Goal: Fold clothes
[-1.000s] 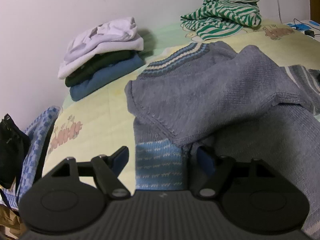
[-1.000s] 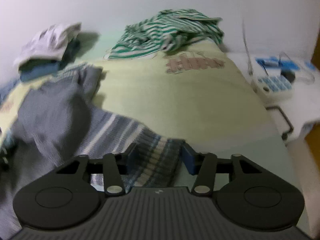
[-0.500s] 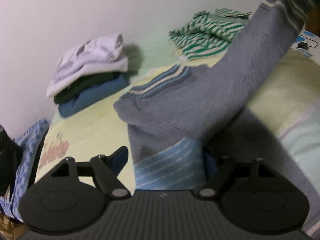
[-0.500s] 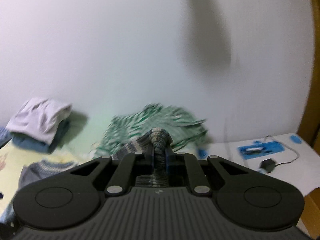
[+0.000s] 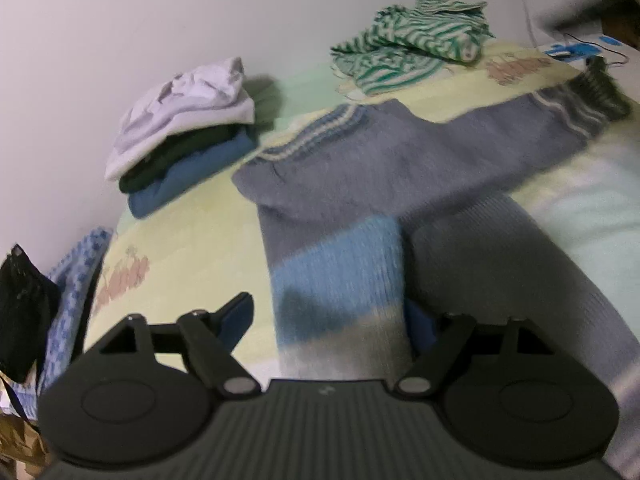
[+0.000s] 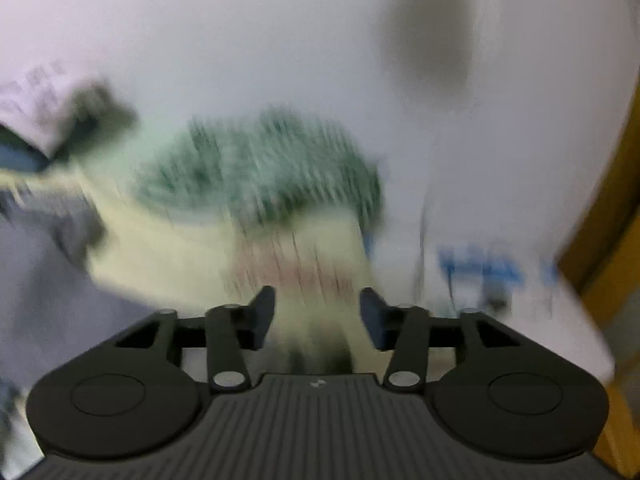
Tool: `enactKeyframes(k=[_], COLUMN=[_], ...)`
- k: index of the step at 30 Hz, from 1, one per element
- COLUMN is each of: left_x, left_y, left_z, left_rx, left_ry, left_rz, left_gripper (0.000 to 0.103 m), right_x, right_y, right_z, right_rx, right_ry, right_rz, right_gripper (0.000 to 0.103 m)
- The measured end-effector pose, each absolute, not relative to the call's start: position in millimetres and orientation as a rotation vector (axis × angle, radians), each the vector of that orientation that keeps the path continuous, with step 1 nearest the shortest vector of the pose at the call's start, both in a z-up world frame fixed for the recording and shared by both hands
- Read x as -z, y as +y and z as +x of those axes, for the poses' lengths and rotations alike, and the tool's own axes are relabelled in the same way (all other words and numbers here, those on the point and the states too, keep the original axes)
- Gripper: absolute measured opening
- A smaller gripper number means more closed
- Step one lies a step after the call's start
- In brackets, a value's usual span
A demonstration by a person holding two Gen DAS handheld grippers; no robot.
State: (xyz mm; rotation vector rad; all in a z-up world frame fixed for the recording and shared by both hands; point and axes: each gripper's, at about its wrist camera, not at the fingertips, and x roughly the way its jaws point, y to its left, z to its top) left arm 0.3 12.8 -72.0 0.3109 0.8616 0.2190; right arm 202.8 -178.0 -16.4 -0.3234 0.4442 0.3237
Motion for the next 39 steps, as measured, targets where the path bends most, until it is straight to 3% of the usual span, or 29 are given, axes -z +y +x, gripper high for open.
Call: enactKeyframes(k=[5,14,15,16,17,24,25,27,28,33,36,38,39], left_x=[78,76,76,77,78,80,81,81,81,80,78,75,73], left_y=[-4,-22,-23,-24,-25,-15,-14,-14,-14,-14,-10,-4,0], left_z=[-43,-72,-73,-75,-77,-74,-74,-74,-74,-75,-78,-80,-81], left_rx=[-0.218,-0.238,-0.238,-0.239,-0.240,-0.242,-0.240,-0.238,-0.238,-0.237,-0.228,-0.215,-0.208], left_ry=[0.892,0.925,0.924,0.923,0.921,0.930,0.932,0.933,0.934,0.928,0.927,0.928,0.924], left_rz=[0.326,0.229,0.226,0.223,0.220,0.161,0.155,0.148,0.148,0.173,0.174,0.159,0.151], left_gripper=[0.085,0.086,0.086,0.086,0.087,0.097,0.097,0.098,0.098,0.098,0.098,0.096,0.094], right_x=[1,56,59,58,56,32,34,42,47,69,53,42,38], right_y=[-91,58,65,67,67,53,54,58,61,81,58,46,44], right_z=[216,242,245,245,245,257,263,274,278,277,279,282,282], right_rx=[-0.849,-1.058,-1.071,-1.083,-1.095,-1.080,-1.074,-1.075,-1.070,-0.919,-0.982,-1.066,-1.096], right_ry=[0.600,0.797,0.818,0.833,0.846,0.782,0.792,0.828,0.836,0.805,0.782,0.814,0.831], right_rz=[-0.178,-0.201,-0.202,-0.206,-0.212,-0.108,-0.071,0.019,0.056,-0.100,-0.036,-0.008,-0.008], right_gripper=[0.055,0.056,0.054,0.028,0.015,0.013,0.007,0.007,0.000,0.000,0.018,0.040,0.043])
